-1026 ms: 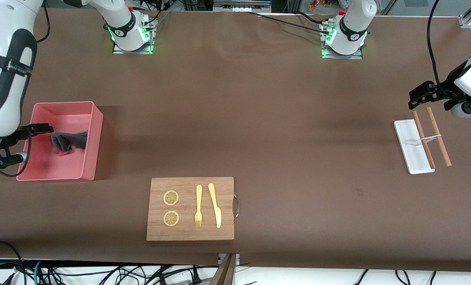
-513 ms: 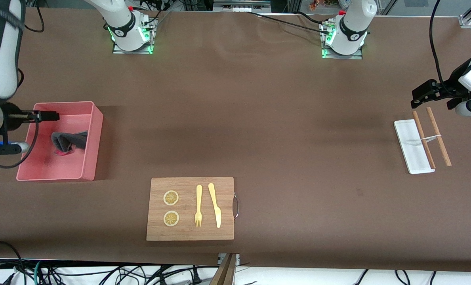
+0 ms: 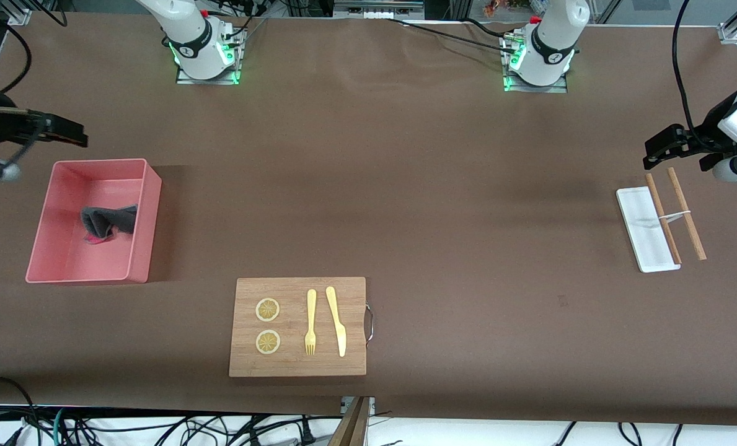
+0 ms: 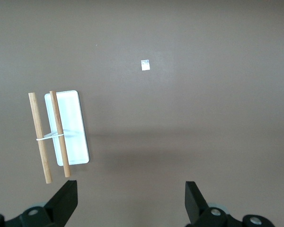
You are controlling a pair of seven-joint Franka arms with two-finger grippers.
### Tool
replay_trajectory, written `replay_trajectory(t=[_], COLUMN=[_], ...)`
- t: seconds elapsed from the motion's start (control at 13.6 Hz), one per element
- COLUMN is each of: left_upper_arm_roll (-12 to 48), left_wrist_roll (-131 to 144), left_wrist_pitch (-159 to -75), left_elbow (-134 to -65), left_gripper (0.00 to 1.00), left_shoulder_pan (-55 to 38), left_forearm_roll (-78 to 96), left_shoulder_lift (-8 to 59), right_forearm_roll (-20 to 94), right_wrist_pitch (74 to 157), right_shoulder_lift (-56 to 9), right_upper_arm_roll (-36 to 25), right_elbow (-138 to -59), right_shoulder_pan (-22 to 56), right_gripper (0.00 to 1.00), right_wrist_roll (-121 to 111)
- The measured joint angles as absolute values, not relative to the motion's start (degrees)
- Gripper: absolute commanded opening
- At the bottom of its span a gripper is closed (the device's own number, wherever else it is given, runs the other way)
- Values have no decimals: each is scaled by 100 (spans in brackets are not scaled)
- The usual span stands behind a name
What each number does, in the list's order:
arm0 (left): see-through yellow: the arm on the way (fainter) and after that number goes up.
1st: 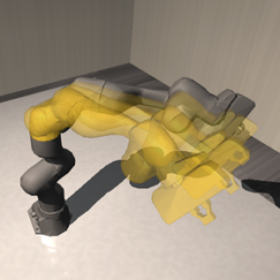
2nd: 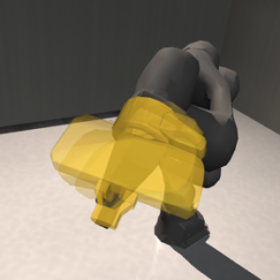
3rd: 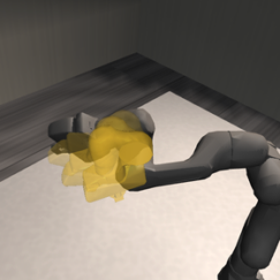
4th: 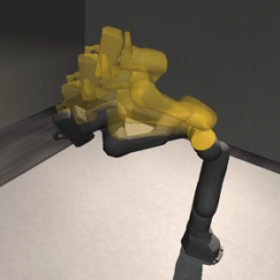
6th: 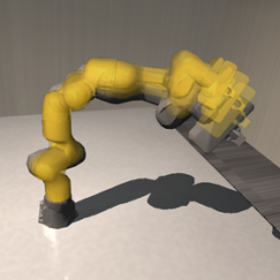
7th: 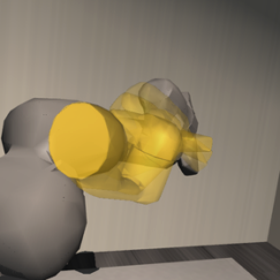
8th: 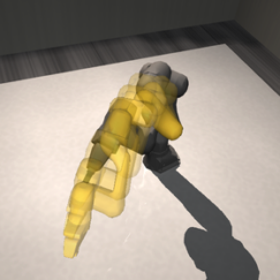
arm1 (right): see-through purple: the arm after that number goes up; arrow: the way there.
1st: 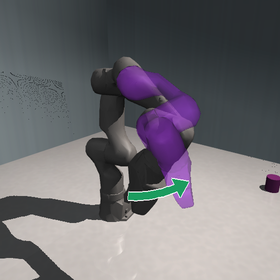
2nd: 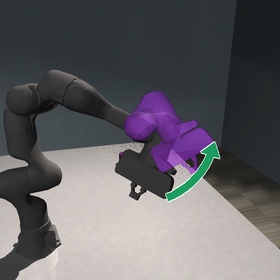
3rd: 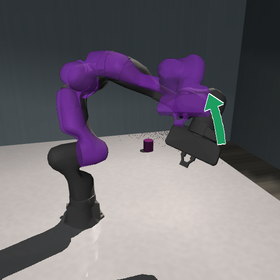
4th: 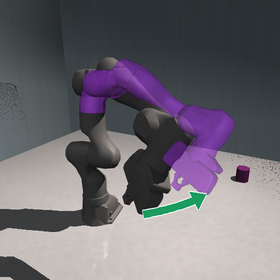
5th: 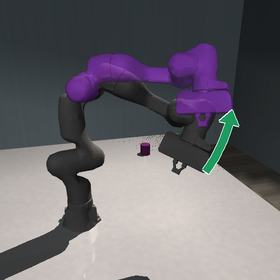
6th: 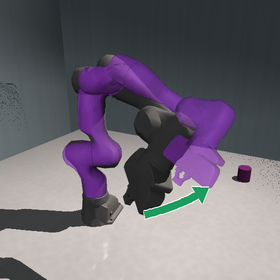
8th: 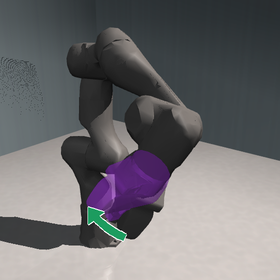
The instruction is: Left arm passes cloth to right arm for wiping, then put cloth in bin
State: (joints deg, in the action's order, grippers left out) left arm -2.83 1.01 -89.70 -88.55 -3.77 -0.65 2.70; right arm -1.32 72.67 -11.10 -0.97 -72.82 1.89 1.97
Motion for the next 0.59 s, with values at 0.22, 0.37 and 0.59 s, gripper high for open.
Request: replay_trajectory(t=[0.22, 0.37, 0.59], left_upper_arm_roll=[-283, -283, -283], left_wrist_roll=[101, 101, 101], left_wrist_pitch=[-8969, -8969, -8969], left_elbow=[-8855, -8855, -8854], left_gripper=[100, 100, 100], left_shoulder_pan=[-377, -377, -377], left_forearm_roll=[-65, -65, -65], left_shoulder_lift=[270, 270, 270], right_forearm_roll=[-72, -55, -55], right_wrist_pitch=[7419, 7417, 7421], right_shoulder_lift=[-850, -666, -581], right_upper_arm_roll=[-73, 75, 200], right_elbow=[-7328, -7534, -7736], right_shoulder_pan=[61, -36, -114], right_gripper=[100, 100, 100], right_wrist_roll=[187, 190, 192])
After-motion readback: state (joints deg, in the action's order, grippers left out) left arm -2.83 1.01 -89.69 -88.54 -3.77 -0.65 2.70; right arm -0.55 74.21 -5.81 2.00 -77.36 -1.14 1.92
